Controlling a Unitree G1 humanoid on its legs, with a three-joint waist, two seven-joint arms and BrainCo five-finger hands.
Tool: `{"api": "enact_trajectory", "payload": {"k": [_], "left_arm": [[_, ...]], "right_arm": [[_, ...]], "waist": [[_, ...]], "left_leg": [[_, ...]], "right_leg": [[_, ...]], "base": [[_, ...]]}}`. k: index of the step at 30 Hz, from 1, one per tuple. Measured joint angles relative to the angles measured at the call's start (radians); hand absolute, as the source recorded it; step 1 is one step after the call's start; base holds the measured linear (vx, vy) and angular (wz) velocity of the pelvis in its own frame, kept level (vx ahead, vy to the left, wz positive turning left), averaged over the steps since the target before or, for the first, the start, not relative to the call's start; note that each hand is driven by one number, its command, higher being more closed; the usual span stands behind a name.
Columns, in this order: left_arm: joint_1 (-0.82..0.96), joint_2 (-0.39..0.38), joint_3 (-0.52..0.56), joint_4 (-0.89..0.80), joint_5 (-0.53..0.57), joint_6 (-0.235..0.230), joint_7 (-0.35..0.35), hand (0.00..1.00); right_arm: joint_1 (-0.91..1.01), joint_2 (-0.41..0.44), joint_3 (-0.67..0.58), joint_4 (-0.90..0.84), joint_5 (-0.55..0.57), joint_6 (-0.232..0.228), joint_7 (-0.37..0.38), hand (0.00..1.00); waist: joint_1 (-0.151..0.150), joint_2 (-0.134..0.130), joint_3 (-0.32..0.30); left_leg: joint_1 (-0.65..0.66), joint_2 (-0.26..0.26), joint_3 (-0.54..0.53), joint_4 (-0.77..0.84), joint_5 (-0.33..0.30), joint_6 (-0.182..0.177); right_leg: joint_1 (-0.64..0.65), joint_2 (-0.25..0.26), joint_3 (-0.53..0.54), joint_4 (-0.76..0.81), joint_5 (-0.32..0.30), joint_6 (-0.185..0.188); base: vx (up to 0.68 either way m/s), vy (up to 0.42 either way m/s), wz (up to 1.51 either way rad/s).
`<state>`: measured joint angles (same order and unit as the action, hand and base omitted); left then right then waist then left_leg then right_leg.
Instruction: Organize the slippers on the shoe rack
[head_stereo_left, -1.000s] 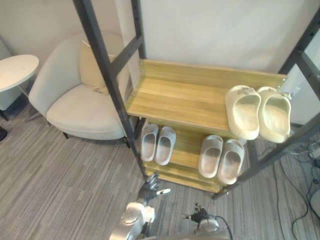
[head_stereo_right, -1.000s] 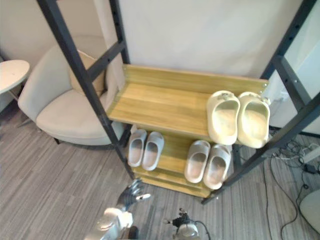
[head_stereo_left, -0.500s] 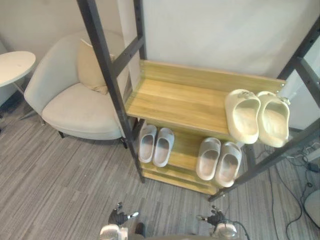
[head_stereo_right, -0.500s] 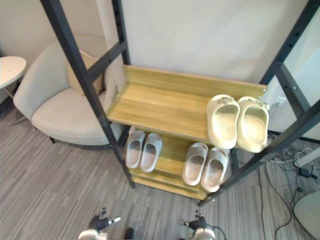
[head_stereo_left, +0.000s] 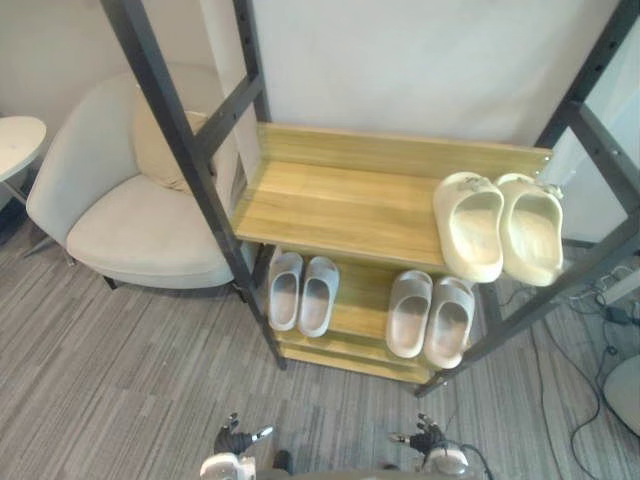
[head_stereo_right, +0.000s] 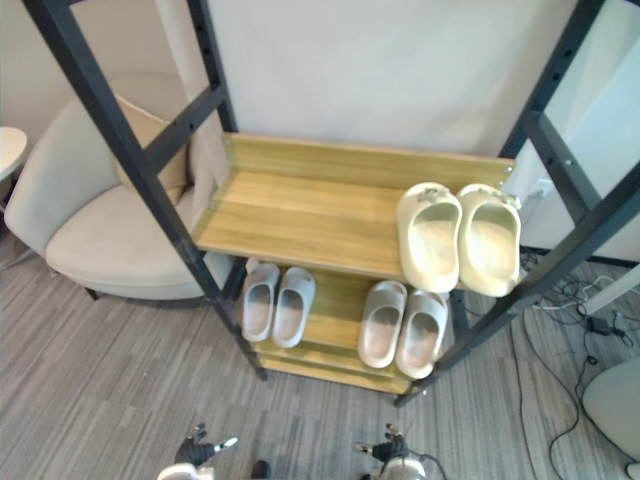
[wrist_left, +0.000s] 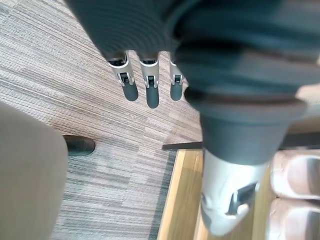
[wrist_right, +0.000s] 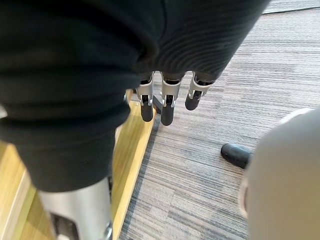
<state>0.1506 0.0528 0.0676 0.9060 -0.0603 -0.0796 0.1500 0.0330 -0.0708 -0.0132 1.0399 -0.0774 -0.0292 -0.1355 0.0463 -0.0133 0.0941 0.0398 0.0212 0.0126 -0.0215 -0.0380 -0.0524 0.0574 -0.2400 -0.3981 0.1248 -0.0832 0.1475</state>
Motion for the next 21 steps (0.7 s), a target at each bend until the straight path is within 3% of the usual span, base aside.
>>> {"api": "enact_trajectory", "payload": {"k": [1, 2, 3, 4, 5, 7, 8, 9, 10, 11, 12, 15, 19, 21], "left_arm": [[-0.003, -0.001, 0.007, -0.009, -0.001, -0.001, 0.001, 0.00], [-0.003, -0.009, 0.012, -0.011, -0.001, 0.000, 0.002, 0.00], [-0.003, -0.009, 0.012, -0.013, -0.001, -0.001, 0.002, 0.00], [-0.003, -0.006, 0.019, -0.032, -0.001, 0.000, 0.003, 0.00], [-0.009, -0.006, 0.036, -0.040, 0.000, 0.001, 0.005, 0.00], [-0.016, -0.008, 0.057, -0.052, 0.001, 0.004, 0.005, 0.00], [-0.018, -0.008, 0.058, -0.052, 0.001, 0.005, 0.005, 0.00], [-0.021, -0.010, 0.065, -0.054, 0.003, 0.006, 0.005, 0.00], [-0.022, -0.005, 0.069, -0.060, 0.011, 0.006, 0.005, 0.00], [-0.037, -0.015, 0.074, -0.051, 0.019, 0.008, 0.009, 0.00], [-0.037, -0.041, 0.075, -0.053, 0.020, 0.008, 0.014, 0.00], [-0.037, -0.063, 0.075, -0.052, 0.020, 0.007, 0.021, 0.00], [-0.056, -0.065, 0.070, -0.051, 0.019, 0.005, 0.020, 0.00], [-0.078, -0.066, 0.054, -0.051, 0.019, 0.005, 0.020, 0.00]], "right_arm": [[0.001, -0.004, -0.010, -0.004, 0.000, 0.000, 0.000, 0.00], [0.000, -0.008, -0.010, -0.020, 0.001, 0.000, 0.001, 0.00], [0.002, -0.007, -0.009, -0.034, 0.001, 0.000, 0.000, 0.00], [0.006, 0.003, 0.004, -0.075, 0.001, -0.002, 0.000, 0.00], [0.008, 0.015, 0.023, -0.085, 0.002, -0.005, 0.001, 0.00], [0.003, 0.055, 0.028, -0.090, 0.003, -0.012, 0.001, 0.00], [0.003, 0.057, 0.028, -0.091, 0.003, -0.012, 0.001, 0.00], [0.002, 0.067, 0.028, -0.089, 0.011, -0.013, 0.000, 0.00], [0.005, 0.073, 0.027, -0.089, 0.013, -0.014, 0.000, 0.00], [0.003, 0.069, 0.026, -0.085, 0.019, -0.014, 0.001, 0.00], [-0.010, 0.054, 0.016, -0.086, 0.019, -0.013, -0.001, 0.00], [-0.028, 0.053, 0.022, -0.087, 0.019, -0.010, 0.002, 0.00], [-0.038, 0.066, 0.022, -0.087, 0.020, -0.010, 0.002, 0.00], [-0.044, 0.067, 0.022, -0.094, 0.025, -0.011, -0.001, 0.00]], "waist": [[0.004, -0.005, 0.008], [0.009, 0.001, 0.012], [0.009, 0.002, 0.014], [0.008, 0.002, 0.023], [0.013, -0.010, 0.025], [0.017, -0.029, 0.032], [0.017, -0.029, 0.033], [0.014, -0.034, 0.030], [0.014, -0.059, 0.028], [0.019, -0.041, 0.038], [0.025, -0.008, 0.032], [0.030, 0.025, 0.026], [0.042, 0.015, 0.030], [0.044, -0.006, 0.038]], "left_leg": [[-0.011, -0.021, -0.027, 0.046, -0.039, 0.001], [-0.026, -0.038, -0.057, 0.111, -0.074, 0.012], [-0.034, -0.042, -0.073, 0.136, -0.085, 0.015], [-0.050, -0.051, -0.123, 0.186, -0.105, 0.030], [-0.060, -0.051, -0.158, 0.206, -0.116, 0.027], [-0.079, -0.052, -0.235, 0.221, -0.122, 0.020], [-0.080, -0.051, -0.245, 0.220, -0.121, 0.017], [-0.094, -0.063, -0.294, 0.222, -0.109, -0.004], [-0.099, -0.083, -0.313, 0.226, -0.112, -0.012], [-0.107, -0.086, -0.337, 0.239, -0.120, -0.023], [-0.120, -0.061, -0.339, 0.236, -0.121, -0.028], [-0.121, -0.022, -0.359, 0.201, -0.106, -0.053], [-0.111, 0.014, -0.398, 0.177, -0.091, -0.075], [-0.154, 0.006, -0.425, 0.191, -0.071, -0.092]], "right_leg": [[-0.029, -0.044, 0.006, 0.131, -0.049, 0.013], [-0.112, -0.097, 0.060, 0.357, -0.054, -0.006], [-0.147, -0.106, 0.098, 0.440, -0.038, -0.029], [-0.237, -0.090, 0.234, 0.613, -0.028, -0.057], [-0.254, -0.056, 0.282, 0.633, -0.079, -0.041], [-0.284, 0.037, 0.375, 0.580, -0.163, -0.031], [-0.284, 0.048, 0.387, 0.560, -0.170, -0.035], [-0.263, 0.089, 0.435, 0.422, -0.167, -0.044], [-0.244, 0.085, 0.437, 0.345, -0.146, -0.055], [-0.220, 0.071, 0.390, 0.319, -0.179, -0.060], [-0.202, 0.087, 0.349, 0.280, -0.176, -0.066], [-0.157, 0.125, 0.288, 0.214, -0.160, -0.087], [-0.071, 0.166, 0.216, 0.099, -0.122, -0.103], [-0.049, 0.168, 0.149, 0.051, -0.108, -0.108]], "base": [[0.03, 0.122, 0.68], [0.03, 0.125, 0.70], [0.07, 0.098, 1.08], [0.08, 0.031, 1.07], [0.10, -0.011, 1.18], [0.13, -0.115, 0.95], [0.18, -0.228, 1.16], [0.12, -0.188, 0.94], [0.17, -0.303, 1.17], [0.14, -0.224, 0.93], [0.14, -0.205, 0.80], [0.14, -0.150, 0.49], [0.13, -0.099, 0.49], [0.08, -0.032, 0.73]]}}
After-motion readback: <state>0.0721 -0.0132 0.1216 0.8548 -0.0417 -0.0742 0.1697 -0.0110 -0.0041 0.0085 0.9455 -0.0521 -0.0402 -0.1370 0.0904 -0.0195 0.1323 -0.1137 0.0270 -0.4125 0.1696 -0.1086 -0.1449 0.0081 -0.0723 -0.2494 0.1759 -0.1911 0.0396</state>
